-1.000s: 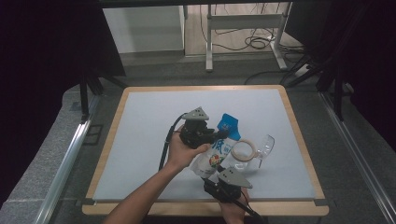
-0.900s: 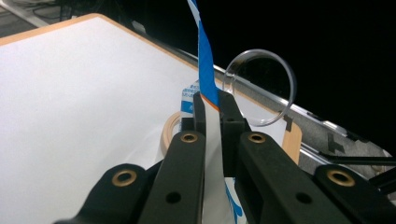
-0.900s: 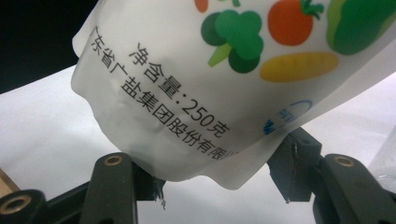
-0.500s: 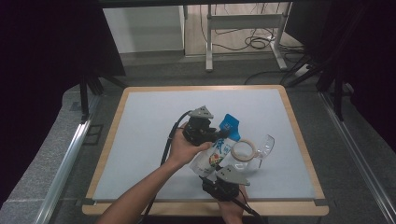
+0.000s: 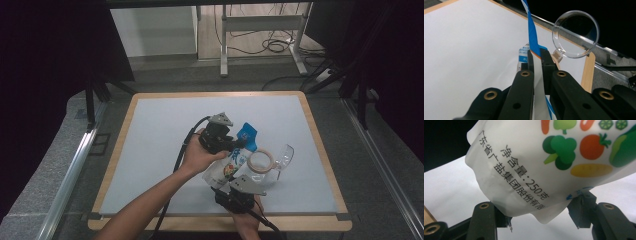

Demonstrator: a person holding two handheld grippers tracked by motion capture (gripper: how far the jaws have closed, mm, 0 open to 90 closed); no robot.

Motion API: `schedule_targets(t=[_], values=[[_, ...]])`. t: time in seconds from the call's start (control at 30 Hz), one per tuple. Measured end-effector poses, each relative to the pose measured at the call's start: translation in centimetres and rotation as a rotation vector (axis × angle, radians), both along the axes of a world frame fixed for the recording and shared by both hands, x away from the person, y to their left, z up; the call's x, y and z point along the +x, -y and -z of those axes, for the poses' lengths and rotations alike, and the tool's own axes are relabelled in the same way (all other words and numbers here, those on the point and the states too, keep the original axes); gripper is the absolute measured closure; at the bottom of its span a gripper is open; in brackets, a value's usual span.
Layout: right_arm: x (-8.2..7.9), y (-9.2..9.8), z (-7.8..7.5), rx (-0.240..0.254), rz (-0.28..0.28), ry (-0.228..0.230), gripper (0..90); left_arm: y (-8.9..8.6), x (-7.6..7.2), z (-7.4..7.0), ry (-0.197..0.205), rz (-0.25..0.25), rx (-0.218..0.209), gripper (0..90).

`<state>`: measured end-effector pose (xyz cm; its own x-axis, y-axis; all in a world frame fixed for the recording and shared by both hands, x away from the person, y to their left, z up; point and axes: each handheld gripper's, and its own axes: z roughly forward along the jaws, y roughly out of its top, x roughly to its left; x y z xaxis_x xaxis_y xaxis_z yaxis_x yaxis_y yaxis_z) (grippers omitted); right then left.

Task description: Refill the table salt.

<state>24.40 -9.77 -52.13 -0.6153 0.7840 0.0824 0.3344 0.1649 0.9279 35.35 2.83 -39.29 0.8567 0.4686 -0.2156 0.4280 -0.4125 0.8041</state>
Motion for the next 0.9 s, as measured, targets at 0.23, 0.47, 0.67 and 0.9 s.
schedule_targets(t=[0.23, 0.47, 0.67, 0.9], values=[[0.1, -0.2, -0.3, 0.033, 0.014, -0.014, 44.5, 1.0, 0.1, -0.5, -0.005, 0.013, 0.033, 90.0], [0.0, -0.4, -0.5, 0.046, 0.025, -0.012, 44.6, 1.3, 0.3, -0.8, -0.026, 0.044, 0.047, 90.0], [-0.2, -0.5, -0.5, 0.055, 0.048, -0.018, 44.6, 1.9, 0.5, -0.9, -0.035, 0.074, 0.076, 90.0], [-0.2, -0.6, -0.4, 0.069, 0.069, -0.024, 44.7, 2.2, 0.8, -0.8, -0.035, 0.089, 0.1, 90.0]])
